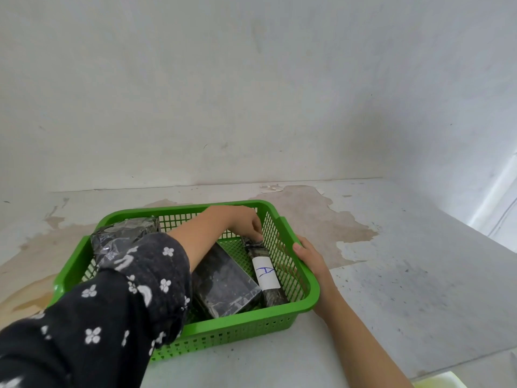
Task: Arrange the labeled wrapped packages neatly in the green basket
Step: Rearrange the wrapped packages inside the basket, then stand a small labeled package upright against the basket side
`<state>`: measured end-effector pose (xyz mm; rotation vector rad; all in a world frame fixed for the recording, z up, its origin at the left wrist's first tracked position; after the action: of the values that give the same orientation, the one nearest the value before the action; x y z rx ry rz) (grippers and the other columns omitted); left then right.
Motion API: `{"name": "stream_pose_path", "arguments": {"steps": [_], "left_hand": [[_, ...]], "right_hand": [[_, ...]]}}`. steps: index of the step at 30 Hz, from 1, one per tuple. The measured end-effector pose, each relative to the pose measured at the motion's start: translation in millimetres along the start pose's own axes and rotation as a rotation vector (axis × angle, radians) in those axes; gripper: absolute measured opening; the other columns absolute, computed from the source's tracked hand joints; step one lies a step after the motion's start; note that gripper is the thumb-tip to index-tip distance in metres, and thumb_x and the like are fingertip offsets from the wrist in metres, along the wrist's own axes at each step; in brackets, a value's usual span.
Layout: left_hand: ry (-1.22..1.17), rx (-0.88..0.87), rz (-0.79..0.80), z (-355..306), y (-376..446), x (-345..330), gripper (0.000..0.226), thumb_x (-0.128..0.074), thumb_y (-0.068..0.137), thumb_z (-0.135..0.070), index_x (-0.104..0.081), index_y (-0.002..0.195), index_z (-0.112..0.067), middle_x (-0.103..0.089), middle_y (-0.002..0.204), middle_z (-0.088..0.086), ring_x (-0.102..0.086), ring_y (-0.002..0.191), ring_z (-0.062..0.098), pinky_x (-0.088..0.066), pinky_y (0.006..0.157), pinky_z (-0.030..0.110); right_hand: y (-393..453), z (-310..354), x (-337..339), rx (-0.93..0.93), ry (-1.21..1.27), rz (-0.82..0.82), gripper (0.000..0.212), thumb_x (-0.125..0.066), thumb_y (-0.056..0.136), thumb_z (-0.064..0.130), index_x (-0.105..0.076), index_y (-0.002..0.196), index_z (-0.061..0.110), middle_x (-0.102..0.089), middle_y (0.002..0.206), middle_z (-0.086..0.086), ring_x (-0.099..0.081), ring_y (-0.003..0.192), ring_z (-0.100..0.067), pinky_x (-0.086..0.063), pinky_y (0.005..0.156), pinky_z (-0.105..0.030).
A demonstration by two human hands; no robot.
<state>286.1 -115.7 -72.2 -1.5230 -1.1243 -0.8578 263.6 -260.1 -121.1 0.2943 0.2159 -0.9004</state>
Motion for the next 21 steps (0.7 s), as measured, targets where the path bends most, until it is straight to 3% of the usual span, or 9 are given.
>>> {"name": "stream_pose_path", "arguments": {"steps": [3, 5, 10, 14, 17, 21], "left_hand": [[0.005, 0.056, -0.157, 0, 3, 7, 0.045, -0.066, 0.077, -0.053, -0.067, 0.083, -0.009, -0.063, 0.072, 0.0, -0.06, 0.069, 0.017, -0.044, 0.06, 0.026], [0.095, 0.093, -0.262, -4, 2, 13, 0.046, -0.071, 0.072, -0.052, -0.061, 0.074, -0.007, -0.057, 0.065, 0.002, -0.053, 0.062, 0.019, -0.041, 0.056, 0.028], [-0.102, 0.2, -0.275, 6, -7, 21, 0.026, -0.079, 0.069, -0.013, -0.069, 0.089, 0.0, -0.072, 0.092, 0.014, -0.061, 0.067, 0.021, -0.052, 0.058, 0.027], [-0.167, 0.154, -0.414, 9, -31, 60, 0.02, -0.067, 0.08, -0.014, -0.07, 0.097, -0.003, -0.068, 0.102, 0.012, -0.059, 0.083, 0.02, -0.047, 0.06, 0.022], [-0.541, 0.087, -0.464, 17, -57, 83, 0.02, -0.051, 0.091, -0.013, -0.066, 0.103, -0.006, -0.065, 0.101, 0.011, -0.059, 0.078, 0.018, -0.049, 0.053, 0.022], [-1.242, -0.135, -0.246, -1, -80, 73, 0.013, -0.055, 0.09, -0.006, -0.061, 0.101, -0.003, -0.064, 0.098, 0.014, -0.066, 0.078, 0.019, -0.057, 0.06, 0.027]], "right_hand": [[2, -2, 1, -0.01, -0.002, -0.003, 0.034, -0.071, 0.071, 0.041, -0.07, 0.1, 0.023, -0.07, 0.099, -0.01, -0.065, 0.091, -0.028, -0.048, 0.086, -0.049], [3, -2, 1, -0.015, 0.004, -0.008, 0.032, -0.071, 0.07, 0.039, -0.071, 0.098, 0.024, -0.072, 0.097, -0.008, -0.066, 0.089, -0.025, -0.049, 0.085, -0.046], [2, -2, 2, -0.013, -0.004, -0.021, 0.037, -0.072, 0.07, 0.041, -0.07, 0.101, 0.022, -0.07, 0.104, -0.012, -0.064, 0.097, -0.031, -0.046, 0.092, -0.054], [0, 0, 0, -0.016, -0.035, -0.009, 0.045, -0.075, 0.068, 0.048, -0.069, 0.103, 0.021, -0.07, 0.104, -0.011, -0.065, 0.096, -0.03, -0.048, 0.09, -0.052], [-2, 3, -1, -0.007, -0.066, -0.012, 0.04, -0.073, 0.069, 0.049, -0.07, 0.099, 0.024, -0.071, 0.099, -0.008, -0.066, 0.093, -0.028, -0.049, 0.089, -0.052], [-5, 6, 2, -0.005, -0.081, -0.039, 0.034, -0.069, 0.073, 0.044, -0.07, 0.098, 0.021, -0.071, 0.097, -0.009, -0.065, 0.092, -0.029, -0.049, 0.088, -0.054]]}}
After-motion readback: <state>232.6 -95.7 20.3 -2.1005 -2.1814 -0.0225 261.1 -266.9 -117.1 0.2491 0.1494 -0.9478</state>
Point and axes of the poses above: each hand's wrist, its own y-axis towards the middle knuckle, its own x-axis out of the back of the hand, z = x × y, the point moved 9 cm from there along y, towards the middle knuckle
